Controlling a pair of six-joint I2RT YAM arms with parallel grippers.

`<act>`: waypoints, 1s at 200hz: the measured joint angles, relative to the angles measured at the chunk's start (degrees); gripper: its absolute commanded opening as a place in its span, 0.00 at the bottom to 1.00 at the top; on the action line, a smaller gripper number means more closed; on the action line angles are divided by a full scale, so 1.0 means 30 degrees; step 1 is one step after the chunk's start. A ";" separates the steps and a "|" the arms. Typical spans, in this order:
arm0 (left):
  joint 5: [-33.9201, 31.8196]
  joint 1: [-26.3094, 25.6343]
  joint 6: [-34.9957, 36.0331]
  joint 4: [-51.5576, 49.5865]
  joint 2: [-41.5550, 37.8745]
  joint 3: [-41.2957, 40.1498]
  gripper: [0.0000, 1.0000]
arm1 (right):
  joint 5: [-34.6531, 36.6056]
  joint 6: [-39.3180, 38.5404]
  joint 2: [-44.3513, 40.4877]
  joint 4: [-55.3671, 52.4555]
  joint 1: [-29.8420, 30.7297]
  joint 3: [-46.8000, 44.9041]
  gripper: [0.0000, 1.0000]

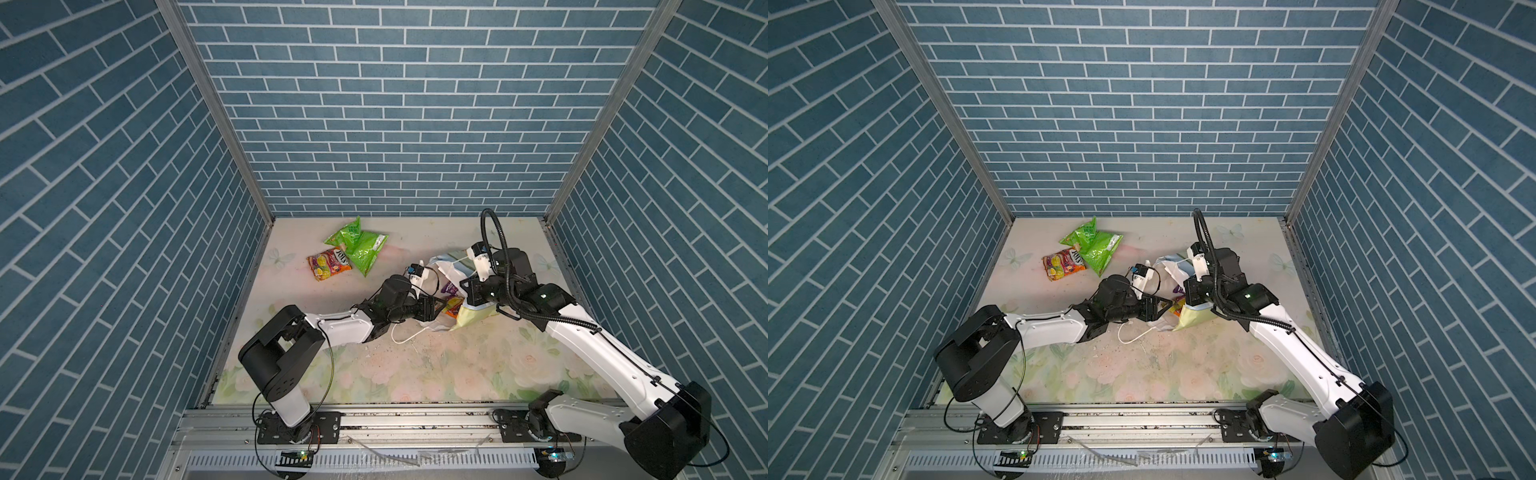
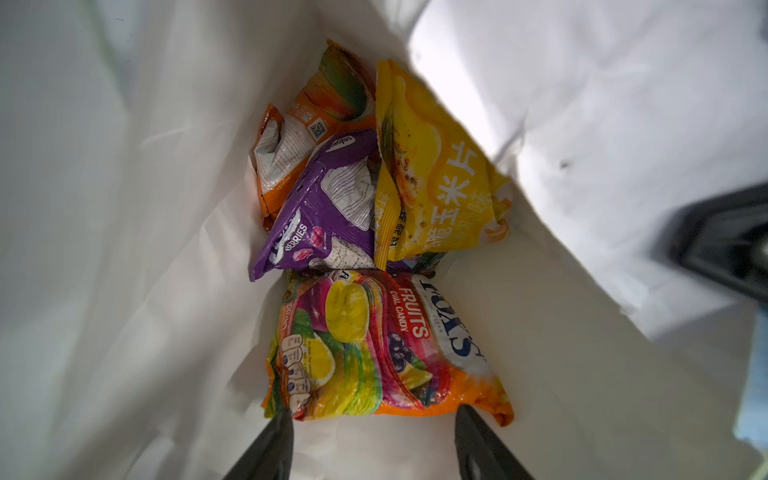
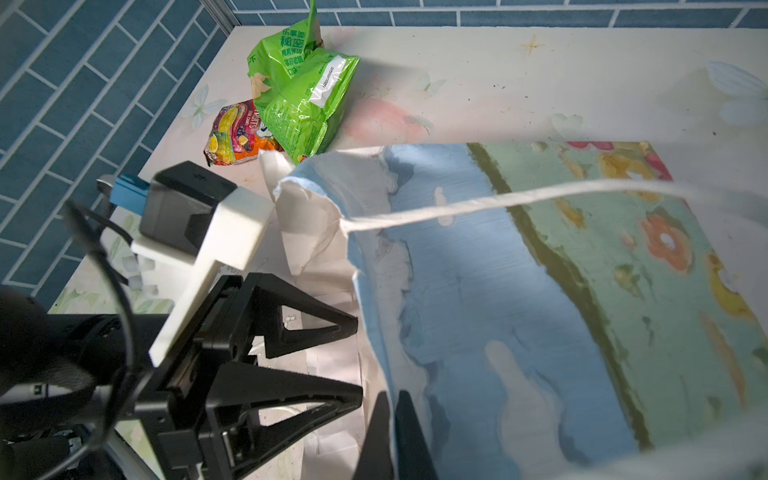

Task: Take the snacks out of the paper bag
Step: Pick up the snack from the paper bag.

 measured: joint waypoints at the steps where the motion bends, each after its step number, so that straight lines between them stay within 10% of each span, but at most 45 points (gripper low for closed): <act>1: -0.0007 0.0000 0.0000 0.0000 0.0007 0.0000 0.64 | 0.0000 0.0015 -0.0015 0.0044 0.0000 -0.0036 0.00; 200: -0.0816 -0.0423 -0.2586 -0.0991 0.3854 0.2025 0.58 | -0.0262 0.1989 -0.0080 0.3883 0.0102 -0.2025 0.00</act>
